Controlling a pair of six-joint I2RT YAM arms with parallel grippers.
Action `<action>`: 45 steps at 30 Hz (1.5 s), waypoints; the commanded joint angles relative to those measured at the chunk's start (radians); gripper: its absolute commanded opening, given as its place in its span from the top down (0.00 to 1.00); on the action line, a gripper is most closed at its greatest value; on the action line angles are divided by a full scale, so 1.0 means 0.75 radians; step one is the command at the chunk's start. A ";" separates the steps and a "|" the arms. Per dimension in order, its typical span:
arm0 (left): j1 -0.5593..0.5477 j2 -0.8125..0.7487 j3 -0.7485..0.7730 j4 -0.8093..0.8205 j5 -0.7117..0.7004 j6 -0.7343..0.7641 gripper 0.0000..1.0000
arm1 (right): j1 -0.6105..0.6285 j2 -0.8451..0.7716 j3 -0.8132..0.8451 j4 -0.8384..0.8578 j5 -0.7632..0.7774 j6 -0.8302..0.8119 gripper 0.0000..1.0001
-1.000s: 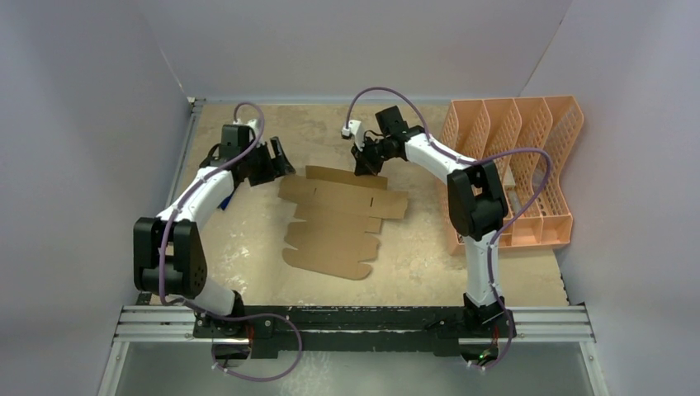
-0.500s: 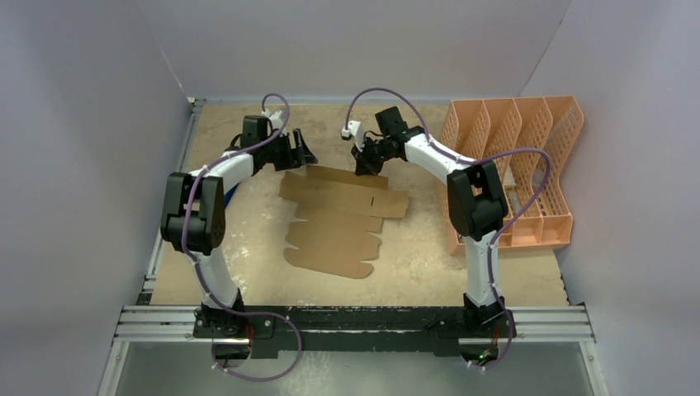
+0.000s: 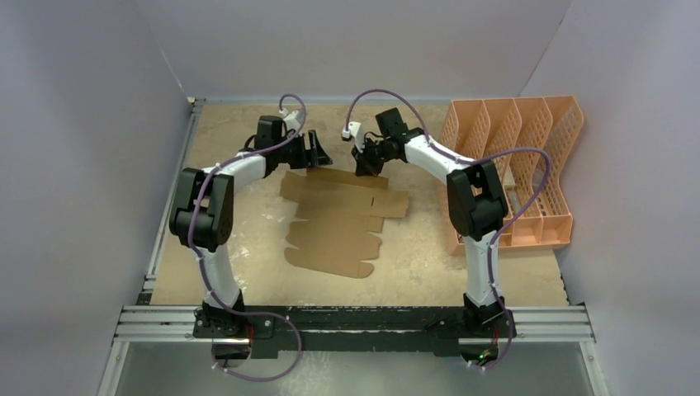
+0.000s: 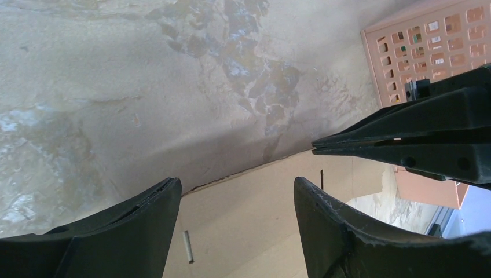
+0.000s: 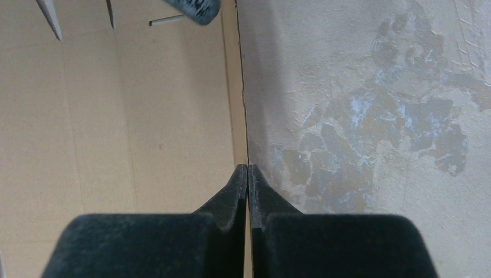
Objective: Fold the paper box
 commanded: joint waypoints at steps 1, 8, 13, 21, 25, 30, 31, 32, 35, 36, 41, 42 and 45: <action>-0.043 -0.107 -0.012 0.018 -0.031 -0.005 0.29 | 0.011 -0.078 -0.030 0.079 0.038 0.025 1.00; -0.049 -0.173 -0.086 0.008 -0.087 -0.129 0.29 | 0.012 -0.116 -0.102 0.195 0.105 0.054 1.00; 0.040 -0.212 -0.038 -0.038 -0.189 -0.057 0.27 | 0.013 -0.124 -0.115 0.191 0.089 0.041 1.00; 0.102 -0.031 0.100 -0.064 -0.053 -0.013 0.26 | 0.012 -0.131 -0.126 0.170 0.075 0.017 1.00; 0.100 0.041 0.102 0.017 0.027 -0.043 0.26 | 0.014 -0.129 -0.126 0.167 0.065 0.020 1.00; 0.081 0.083 0.107 0.072 0.096 -0.084 0.27 | 0.016 -0.123 -0.121 0.168 0.057 0.029 1.00; 0.074 0.088 0.108 0.064 0.096 -0.080 0.27 | 0.018 -0.120 -0.119 0.169 0.058 0.030 1.00; 0.068 0.088 0.106 0.053 0.093 -0.071 0.27 | 0.020 -0.118 -0.117 0.169 0.058 0.031 1.00; 0.059 0.087 0.079 0.050 0.095 -0.081 0.27 | 0.024 -0.118 -0.113 0.175 0.068 0.037 1.00; 0.056 0.082 0.072 0.050 0.097 -0.090 0.27 | 0.025 -0.120 -0.113 0.177 0.071 0.038 1.00; 0.002 0.020 0.052 -0.026 0.054 -0.081 0.28 | 0.030 -0.113 -0.113 0.192 0.099 0.054 1.00; -0.007 0.010 0.049 -0.036 0.043 -0.081 0.28 | 0.030 -0.109 -0.115 0.198 0.108 0.058 1.00; -0.022 -0.014 0.013 -0.091 0.015 -0.118 0.29 | 0.032 -0.112 -0.121 0.224 0.135 0.071 1.00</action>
